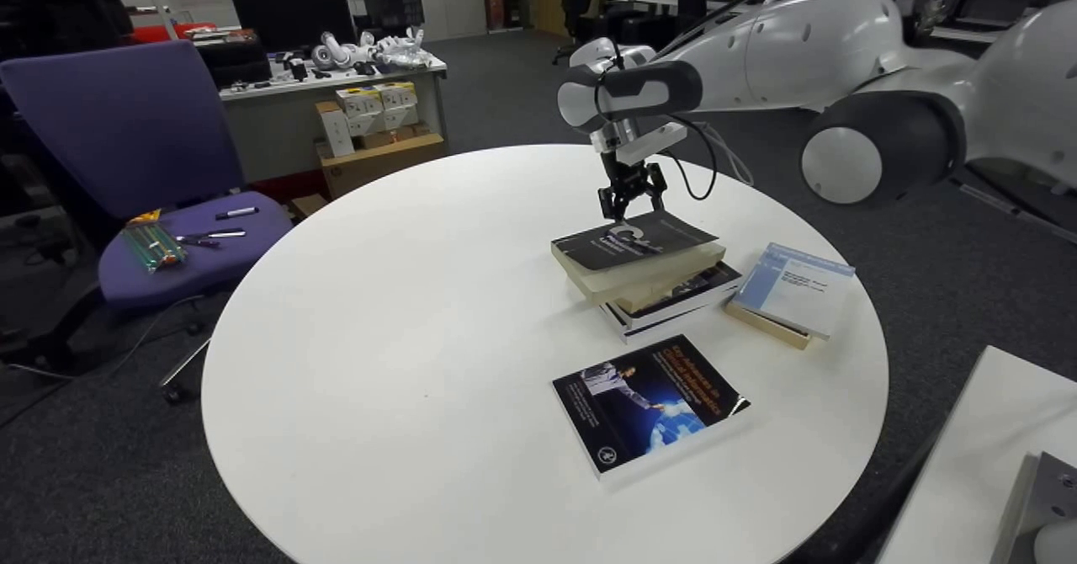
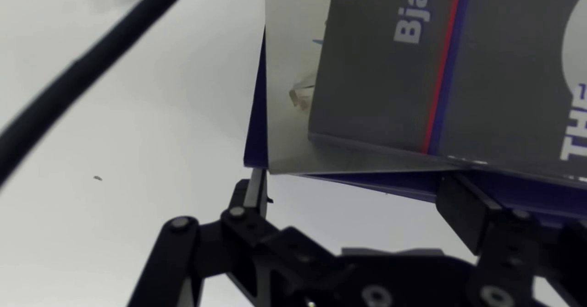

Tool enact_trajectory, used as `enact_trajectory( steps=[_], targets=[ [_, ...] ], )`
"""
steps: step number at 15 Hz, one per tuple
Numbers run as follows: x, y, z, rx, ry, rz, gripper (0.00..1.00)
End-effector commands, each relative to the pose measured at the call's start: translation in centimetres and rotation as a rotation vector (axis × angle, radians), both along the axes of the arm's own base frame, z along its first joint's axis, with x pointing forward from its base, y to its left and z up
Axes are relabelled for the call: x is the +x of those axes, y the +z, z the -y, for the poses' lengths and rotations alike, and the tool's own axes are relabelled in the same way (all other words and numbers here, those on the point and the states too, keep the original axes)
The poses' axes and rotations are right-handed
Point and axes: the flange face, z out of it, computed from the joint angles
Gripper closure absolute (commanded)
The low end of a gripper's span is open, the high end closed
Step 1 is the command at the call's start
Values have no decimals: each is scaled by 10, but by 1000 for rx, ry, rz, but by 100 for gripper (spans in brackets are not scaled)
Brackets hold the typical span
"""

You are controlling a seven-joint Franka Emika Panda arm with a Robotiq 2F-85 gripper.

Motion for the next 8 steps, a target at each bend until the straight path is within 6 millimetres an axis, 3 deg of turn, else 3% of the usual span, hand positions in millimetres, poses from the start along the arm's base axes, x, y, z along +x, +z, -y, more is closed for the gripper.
enact_trajectory(
  steps=[1, 8],
  targets=[
    [-6, 8, 3, -9, -25, -42, 0],
    [-3, 7, 7, -10, -32, -18, 0]
  ],
)
